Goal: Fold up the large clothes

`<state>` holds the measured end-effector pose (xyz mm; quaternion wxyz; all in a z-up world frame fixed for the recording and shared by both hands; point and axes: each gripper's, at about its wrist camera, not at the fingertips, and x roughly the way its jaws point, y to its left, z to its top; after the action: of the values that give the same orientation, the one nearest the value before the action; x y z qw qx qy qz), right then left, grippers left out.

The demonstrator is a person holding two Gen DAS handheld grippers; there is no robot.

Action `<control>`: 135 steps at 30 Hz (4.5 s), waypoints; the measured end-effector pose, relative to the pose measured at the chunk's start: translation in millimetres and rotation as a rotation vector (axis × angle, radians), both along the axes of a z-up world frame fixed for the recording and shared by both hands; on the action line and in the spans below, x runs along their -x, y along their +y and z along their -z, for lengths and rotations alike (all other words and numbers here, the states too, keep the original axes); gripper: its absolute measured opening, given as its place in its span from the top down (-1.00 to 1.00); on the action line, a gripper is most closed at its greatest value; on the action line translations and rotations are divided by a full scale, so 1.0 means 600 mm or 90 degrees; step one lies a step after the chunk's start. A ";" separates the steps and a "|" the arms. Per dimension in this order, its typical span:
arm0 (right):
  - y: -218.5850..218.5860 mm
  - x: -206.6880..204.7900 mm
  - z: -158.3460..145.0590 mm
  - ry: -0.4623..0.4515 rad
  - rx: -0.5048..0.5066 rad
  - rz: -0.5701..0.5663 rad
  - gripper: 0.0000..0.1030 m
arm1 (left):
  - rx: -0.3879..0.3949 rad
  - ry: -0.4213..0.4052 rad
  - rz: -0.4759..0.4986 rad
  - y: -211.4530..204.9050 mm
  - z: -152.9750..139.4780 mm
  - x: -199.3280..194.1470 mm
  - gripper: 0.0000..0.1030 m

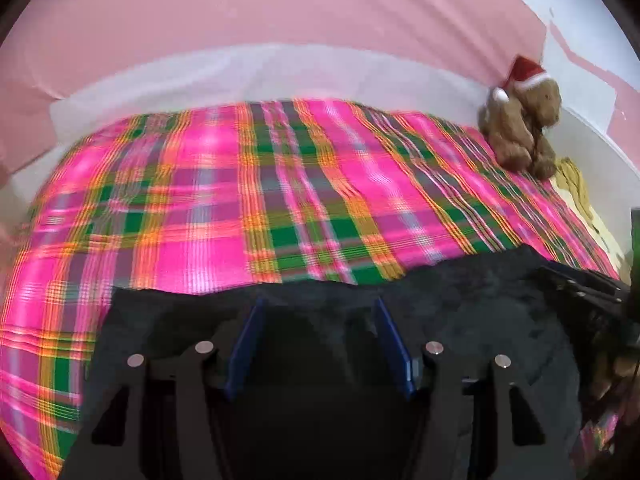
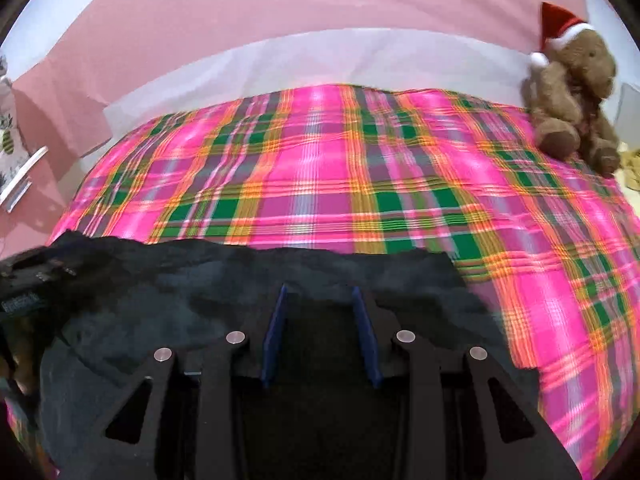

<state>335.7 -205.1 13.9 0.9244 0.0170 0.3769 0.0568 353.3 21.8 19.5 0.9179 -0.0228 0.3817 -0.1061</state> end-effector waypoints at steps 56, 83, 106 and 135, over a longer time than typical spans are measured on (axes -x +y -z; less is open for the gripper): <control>-0.142 0.162 0.084 -0.010 -0.014 0.073 0.30 | 0.035 -0.056 -0.091 0.149 0.085 0.170 -0.16; -0.161 0.299 0.068 0.024 -0.047 0.101 0.22 | 0.072 -0.038 -0.125 0.141 0.069 0.325 -0.12; -0.117 0.229 0.052 0.010 -0.007 0.044 0.19 | -0.015 0.003 -0.127 0.083 0.052 0.240 -0.13; -0.108 0.130 0.069 0.044 0.030 0.045 0.19 | -0.072 0.009 -0.096 0.065 0.073 0.134 -0.15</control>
<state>257.9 -270.1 -27.5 0.9122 0.0106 0.4093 0.0144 272.7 60.8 -24.2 0.9204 0.0000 0.3907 -0.0148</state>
